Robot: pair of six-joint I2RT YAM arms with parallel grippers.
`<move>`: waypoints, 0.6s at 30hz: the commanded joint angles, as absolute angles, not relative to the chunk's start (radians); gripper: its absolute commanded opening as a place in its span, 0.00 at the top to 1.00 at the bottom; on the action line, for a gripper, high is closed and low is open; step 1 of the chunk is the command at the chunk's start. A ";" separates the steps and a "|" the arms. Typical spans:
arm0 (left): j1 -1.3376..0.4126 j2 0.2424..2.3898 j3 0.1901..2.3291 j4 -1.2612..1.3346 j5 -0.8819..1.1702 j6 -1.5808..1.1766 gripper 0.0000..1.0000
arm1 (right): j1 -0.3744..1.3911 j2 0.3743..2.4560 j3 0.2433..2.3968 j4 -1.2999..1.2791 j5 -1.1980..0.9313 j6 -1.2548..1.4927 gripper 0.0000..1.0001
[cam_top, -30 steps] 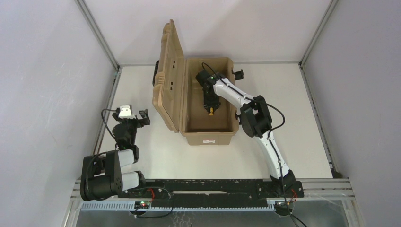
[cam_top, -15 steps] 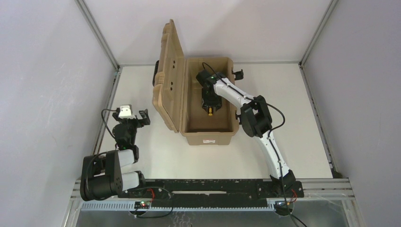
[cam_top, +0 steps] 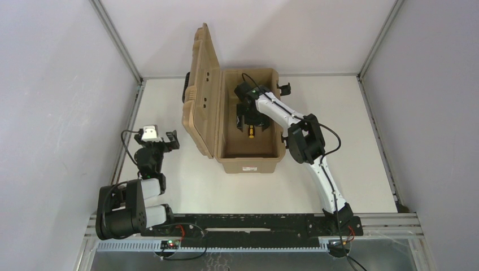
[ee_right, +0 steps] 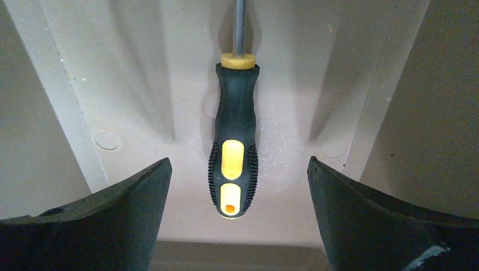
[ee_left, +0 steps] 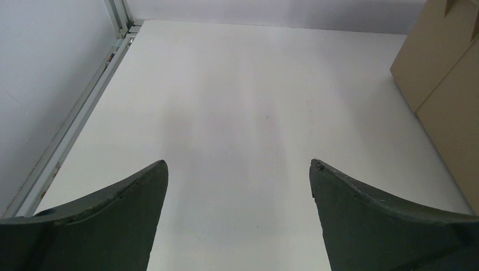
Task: Put the screwdriver in the bin
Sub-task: Place the screwdriver in the bin, then reset both arms
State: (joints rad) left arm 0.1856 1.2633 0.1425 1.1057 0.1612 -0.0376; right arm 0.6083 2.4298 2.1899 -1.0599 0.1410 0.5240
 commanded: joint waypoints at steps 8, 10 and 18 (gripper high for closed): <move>0.181 1.266 0.123 1.207 0.161 -0.047 0.00 | 0.598 2.347 2.309 -1.100 0.171 0.493 0.00; 0.181 1.266 0.124 1.207 0.161 -0.046 0.00 | 0.598 2.337 2.332 -1.112 0.178 0.489 0.00; 0.181 1.266 0.123 1.207 0.161 -0.047 0.00 | 0.598 2.266 2.425 -1.145 0.212 0.463 0.00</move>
